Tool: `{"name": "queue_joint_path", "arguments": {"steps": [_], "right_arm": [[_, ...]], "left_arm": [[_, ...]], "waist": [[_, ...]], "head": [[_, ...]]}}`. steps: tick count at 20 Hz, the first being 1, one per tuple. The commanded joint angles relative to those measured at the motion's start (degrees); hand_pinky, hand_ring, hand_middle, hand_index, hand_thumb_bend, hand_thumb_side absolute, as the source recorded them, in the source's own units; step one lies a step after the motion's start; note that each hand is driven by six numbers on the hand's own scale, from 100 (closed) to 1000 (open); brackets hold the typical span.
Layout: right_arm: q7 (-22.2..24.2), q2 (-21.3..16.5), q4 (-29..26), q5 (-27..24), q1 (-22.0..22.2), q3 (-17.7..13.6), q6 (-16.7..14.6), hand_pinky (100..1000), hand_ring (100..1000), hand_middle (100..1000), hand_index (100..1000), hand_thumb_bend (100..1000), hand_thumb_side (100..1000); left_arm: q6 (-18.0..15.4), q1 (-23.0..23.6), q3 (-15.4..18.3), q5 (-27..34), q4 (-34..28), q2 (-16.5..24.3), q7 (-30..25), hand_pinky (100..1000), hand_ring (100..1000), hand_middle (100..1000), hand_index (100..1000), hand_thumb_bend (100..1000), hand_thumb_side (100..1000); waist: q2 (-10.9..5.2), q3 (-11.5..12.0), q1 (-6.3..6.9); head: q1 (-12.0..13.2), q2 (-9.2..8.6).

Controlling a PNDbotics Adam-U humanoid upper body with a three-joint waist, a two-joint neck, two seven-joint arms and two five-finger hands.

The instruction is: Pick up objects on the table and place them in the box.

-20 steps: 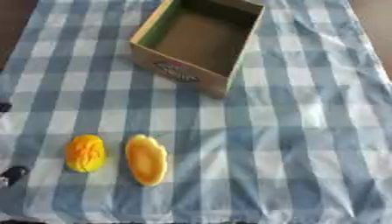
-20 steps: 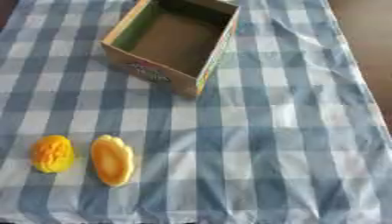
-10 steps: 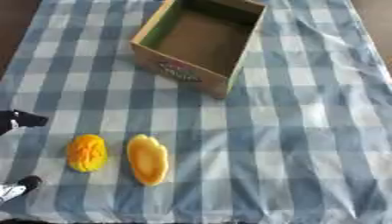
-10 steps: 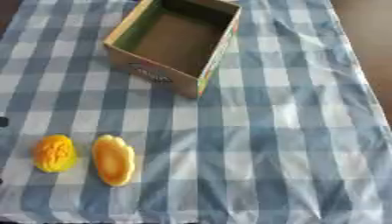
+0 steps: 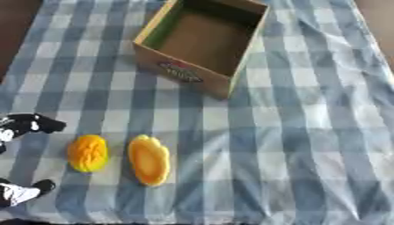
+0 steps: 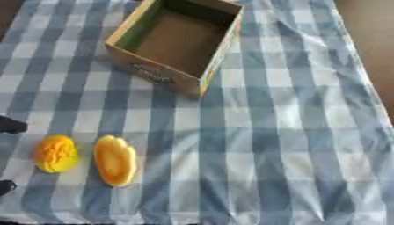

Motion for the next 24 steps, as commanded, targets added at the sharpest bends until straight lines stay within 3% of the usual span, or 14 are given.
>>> {"name": "queue_joint_path", "arguments": {"steps": [1,4,11,24], "right_arm": [[0.2,-1.1,-1.2,-0.4,-0.4,-0.2,0.0,754,860,732,744,100,632],[0.3,-1.0,-1.2,-0.5,-0.3,-0.2,0.1,754,860,732,744,100,633],[0.5,-0.8,-1.2,-0.7,-0.3,-0.1,0.2,753,860,731,743,100,642],[0.5,-0.3,-1.2,-1.0,-0.4,-0.1,0.2,752,861,731,743,100,649]], "left_arm": [[1.4,-1.6,0.2,-0.9,-0.9,0.4,1.1,851,827,788,910,456,108],[2.3,-4.0,-0.3,-1.9,-0.9,-0.1,1.7,859,835,795,919,476,118],[5.1,-7.8,-3.5,-6.1,-0.9,-1.0,-2.5,874,850,804,913,510,151],[8.7,-10.1,-6.9,-4.5,-0.9,-3.7,-7.8,861,840,796,913,489,166]], "waist": [[-0.92,0.1,0.15],[-1.07,0.2,0.25],[-1.13,0.0,0.45],[-0.96,-0.6,0.58]], "head": [[0.4,0.29],[0.5,0.29],[0.9,0.29],[1.1,0.29]]}}
